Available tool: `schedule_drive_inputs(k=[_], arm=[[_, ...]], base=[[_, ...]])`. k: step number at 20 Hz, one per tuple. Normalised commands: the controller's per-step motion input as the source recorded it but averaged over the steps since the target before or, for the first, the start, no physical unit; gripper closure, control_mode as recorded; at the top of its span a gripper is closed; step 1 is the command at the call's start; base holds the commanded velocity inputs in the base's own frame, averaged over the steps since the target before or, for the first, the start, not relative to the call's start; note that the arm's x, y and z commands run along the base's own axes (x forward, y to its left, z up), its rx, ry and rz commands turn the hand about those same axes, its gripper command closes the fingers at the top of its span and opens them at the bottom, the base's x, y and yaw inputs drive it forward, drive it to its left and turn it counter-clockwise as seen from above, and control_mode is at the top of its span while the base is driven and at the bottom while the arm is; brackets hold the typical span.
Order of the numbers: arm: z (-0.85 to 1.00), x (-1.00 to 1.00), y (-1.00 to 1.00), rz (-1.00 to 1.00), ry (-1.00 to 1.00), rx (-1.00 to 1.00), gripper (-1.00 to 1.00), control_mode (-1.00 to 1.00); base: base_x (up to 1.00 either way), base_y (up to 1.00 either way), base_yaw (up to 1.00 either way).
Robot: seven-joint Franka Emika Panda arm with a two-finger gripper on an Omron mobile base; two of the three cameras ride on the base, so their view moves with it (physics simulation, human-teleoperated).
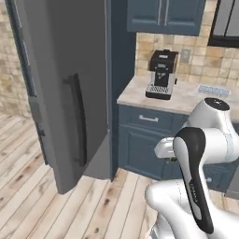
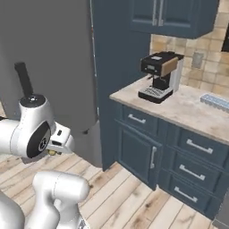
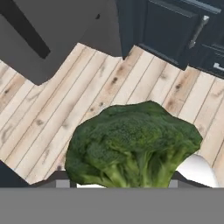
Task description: Place the broccoli and garlic inside the fridge drawer. Close the drawer after placing the vegetables.
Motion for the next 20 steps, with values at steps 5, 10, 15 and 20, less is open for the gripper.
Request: schedule_drive_inputs(k=[5,10,15,20], arm=[[0.00,0.00,0.00,0.00,0.00,0.00,1.00,1.00],[0.00,0.00,0.00,0.00,0.00,0.00,1.00,1.00],[0.00,0.00,0.00,0.00,0.00,0.00,1.00,1.00],[0.00,0.00,0.00,0.00,0.00,0.00,1.00,1.00]], base=[[-0.58,0.30,0.62],[-0.12,0.34,0.64],[0.03,0.41,0.69],[0.59,0.18,0.66]])
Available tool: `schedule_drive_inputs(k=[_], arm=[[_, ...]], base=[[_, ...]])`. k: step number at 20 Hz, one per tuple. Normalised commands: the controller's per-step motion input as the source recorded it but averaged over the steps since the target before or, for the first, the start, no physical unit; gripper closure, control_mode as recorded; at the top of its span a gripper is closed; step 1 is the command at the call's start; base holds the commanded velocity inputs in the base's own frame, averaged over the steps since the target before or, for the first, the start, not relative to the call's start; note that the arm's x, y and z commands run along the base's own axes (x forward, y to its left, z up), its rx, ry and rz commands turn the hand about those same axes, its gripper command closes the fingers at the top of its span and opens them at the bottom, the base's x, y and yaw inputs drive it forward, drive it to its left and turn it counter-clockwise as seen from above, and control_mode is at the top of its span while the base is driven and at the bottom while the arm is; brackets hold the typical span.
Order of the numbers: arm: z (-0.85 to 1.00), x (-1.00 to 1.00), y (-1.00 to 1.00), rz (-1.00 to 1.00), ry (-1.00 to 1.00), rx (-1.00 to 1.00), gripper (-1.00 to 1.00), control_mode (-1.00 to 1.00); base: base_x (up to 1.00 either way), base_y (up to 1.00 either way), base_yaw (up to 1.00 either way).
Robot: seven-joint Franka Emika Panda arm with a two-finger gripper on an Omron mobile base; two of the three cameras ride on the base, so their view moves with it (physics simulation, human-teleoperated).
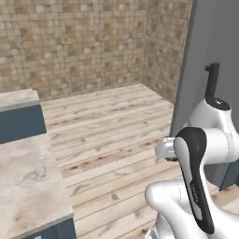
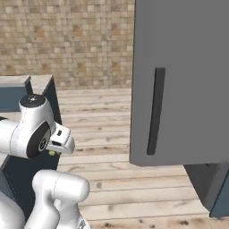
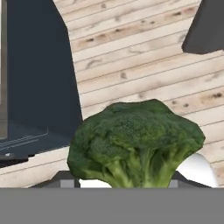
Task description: Place the broccoli and garlic inside the fridge drawer. Close the drawer after placing the vegetables.
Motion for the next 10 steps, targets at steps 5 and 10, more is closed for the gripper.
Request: schedule_drive_inputs(k=[5,10], arm=[[0.00,0.00,0.00,0.00,0.00,0.00,1.00,1.00],[0.00,0.00,0.00,0.00,0.00,0.00,1.00,1.00]], base=[[1.00,0.00,0.37],[0.97,0.13,-0.07]])
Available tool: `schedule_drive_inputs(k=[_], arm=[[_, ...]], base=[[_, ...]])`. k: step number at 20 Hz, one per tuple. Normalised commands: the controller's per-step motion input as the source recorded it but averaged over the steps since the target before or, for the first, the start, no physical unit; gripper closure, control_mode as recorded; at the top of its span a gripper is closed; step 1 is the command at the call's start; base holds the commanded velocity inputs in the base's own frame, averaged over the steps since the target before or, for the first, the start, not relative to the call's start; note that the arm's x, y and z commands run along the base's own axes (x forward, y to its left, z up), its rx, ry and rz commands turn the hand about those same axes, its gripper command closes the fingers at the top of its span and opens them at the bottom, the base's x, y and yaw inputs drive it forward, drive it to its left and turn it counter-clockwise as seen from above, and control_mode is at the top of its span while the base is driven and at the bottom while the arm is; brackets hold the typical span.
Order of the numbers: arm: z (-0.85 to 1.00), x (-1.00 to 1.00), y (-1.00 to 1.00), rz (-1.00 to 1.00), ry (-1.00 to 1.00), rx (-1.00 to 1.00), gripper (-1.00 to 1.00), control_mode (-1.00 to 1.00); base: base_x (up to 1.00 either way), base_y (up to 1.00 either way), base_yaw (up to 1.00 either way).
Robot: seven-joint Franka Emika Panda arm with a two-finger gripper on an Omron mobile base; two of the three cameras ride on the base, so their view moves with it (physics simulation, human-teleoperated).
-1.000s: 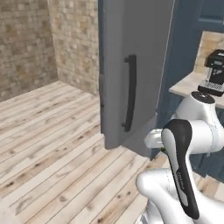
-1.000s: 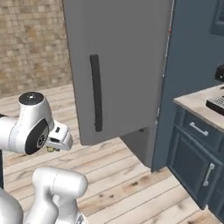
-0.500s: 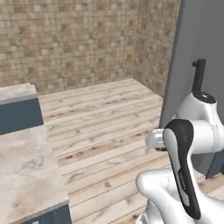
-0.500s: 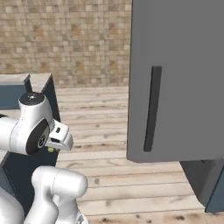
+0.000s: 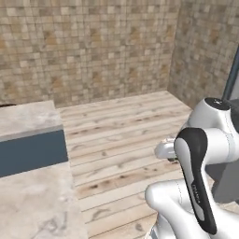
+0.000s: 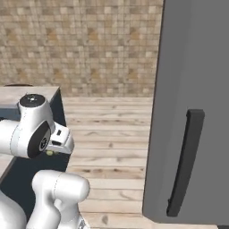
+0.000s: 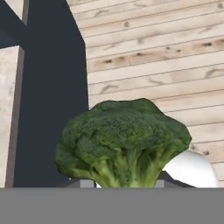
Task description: Place the broccoli and garlic inside the fridge drawer. Close the drawer after placing the vegetables.
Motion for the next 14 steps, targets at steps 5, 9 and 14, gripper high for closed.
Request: schedule_drive_inputs(k=[5,9,14], arm=[[0.00,0.00,0.00,0.00,0.00,0.00,1.00,1.00],[0.00,0.00,0.00,0.00,0.00,0.00,1.00,1.00],[0.00,0.00,0.00,0.00,0.00,0.00,1.00,1.00]], base=[[0.86,0.14,-0.26],[0.82,0.13,-0.38],[0.69,0.11,-0.56]])
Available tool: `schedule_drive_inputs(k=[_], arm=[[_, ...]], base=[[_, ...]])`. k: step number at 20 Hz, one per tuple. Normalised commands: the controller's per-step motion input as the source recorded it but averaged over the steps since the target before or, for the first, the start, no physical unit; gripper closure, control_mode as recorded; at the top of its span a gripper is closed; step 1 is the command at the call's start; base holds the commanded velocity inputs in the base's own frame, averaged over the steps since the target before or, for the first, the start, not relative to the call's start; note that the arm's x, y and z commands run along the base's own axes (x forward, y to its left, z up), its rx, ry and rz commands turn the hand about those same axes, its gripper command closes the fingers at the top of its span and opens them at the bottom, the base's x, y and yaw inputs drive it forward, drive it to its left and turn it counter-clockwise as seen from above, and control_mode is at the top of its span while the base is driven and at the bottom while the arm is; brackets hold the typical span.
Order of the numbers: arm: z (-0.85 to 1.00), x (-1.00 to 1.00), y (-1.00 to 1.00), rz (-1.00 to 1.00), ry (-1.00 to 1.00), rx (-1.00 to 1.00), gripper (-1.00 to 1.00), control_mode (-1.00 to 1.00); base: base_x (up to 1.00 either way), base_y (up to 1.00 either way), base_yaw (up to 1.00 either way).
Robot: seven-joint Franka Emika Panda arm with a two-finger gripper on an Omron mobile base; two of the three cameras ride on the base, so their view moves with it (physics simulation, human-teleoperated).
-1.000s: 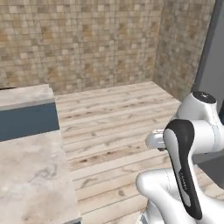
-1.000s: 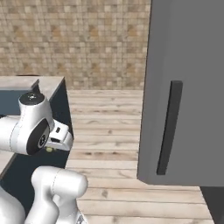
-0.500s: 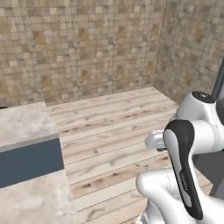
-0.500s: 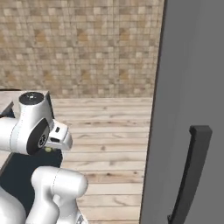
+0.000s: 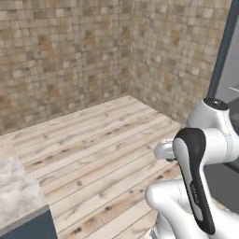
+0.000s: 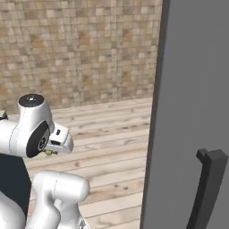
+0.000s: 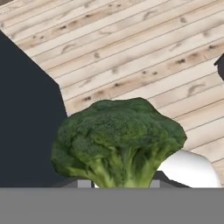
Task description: Place the broccoli and garlic inside the fridge drawer. Close the drawer after placing the vegetables.
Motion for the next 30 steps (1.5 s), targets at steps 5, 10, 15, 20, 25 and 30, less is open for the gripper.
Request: schedule_drive_inputs(k=[5,10,15,20,25,30], arm=[[0.00,0.00,0.00,0.00,0.00,0.00,1.00,1.00],[0.00,0.00,0.00,0.00,0.00,0.00,1.00,1.00],[0.00,0.00,0.00,0.00,0.00,0.00,1.00,1.00],[0.00,0.00,0.00,0.00,0.00,0.00,1.00,1.00],[0.00,0.00,0.00,0.00,0.00,0.00,1.00,1.00],[0.00,0.00,0.00,0.00,0.00,0.00,1.00,1.00]], base=[[0.49,0.30,-0.75],[0.72,0.84,-0.51],[0.95,0.64,0.02],[0.57,0.92,-0.65],[0.43,0.61,-0.81],[0.33,0.56,-0.83]])
